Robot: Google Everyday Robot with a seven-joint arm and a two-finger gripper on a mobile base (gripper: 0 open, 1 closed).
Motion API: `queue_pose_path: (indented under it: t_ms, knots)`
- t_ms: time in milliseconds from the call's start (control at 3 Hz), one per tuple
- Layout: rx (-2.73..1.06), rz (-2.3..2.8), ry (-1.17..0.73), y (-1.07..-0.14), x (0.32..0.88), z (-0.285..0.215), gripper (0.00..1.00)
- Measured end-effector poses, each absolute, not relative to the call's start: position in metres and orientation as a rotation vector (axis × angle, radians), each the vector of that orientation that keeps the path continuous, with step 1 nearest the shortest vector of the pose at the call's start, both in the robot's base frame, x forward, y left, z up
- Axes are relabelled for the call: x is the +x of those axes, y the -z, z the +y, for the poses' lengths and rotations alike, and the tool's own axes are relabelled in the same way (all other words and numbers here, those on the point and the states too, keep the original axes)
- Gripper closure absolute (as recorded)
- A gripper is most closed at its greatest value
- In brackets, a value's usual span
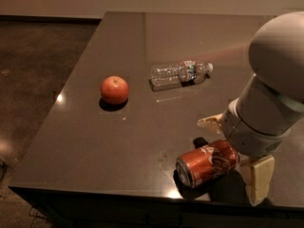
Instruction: Place coke can upright
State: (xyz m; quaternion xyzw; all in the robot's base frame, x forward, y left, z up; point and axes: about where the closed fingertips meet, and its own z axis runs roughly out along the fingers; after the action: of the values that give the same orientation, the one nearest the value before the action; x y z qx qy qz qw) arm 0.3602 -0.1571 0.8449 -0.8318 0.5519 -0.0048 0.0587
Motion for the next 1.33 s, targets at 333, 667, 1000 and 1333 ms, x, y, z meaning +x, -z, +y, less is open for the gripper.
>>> queue_pose_path:
  t_ms: [333,667,1000,1333]
  knots:
    - [-2.546,1.646,0.004,-0.8374,0.3541,-0.1476,0.0]
    - [-2.55,1.644,0.019,-0.8354,0.3537,-0.1416,0.16]
    - [-2.534,1.651,0.037,-0.8393,0.3573,-0.1393,0.4]
    - [-2.521,1.656,0.054,-0.844,0.3623,-0.1402,0.62]
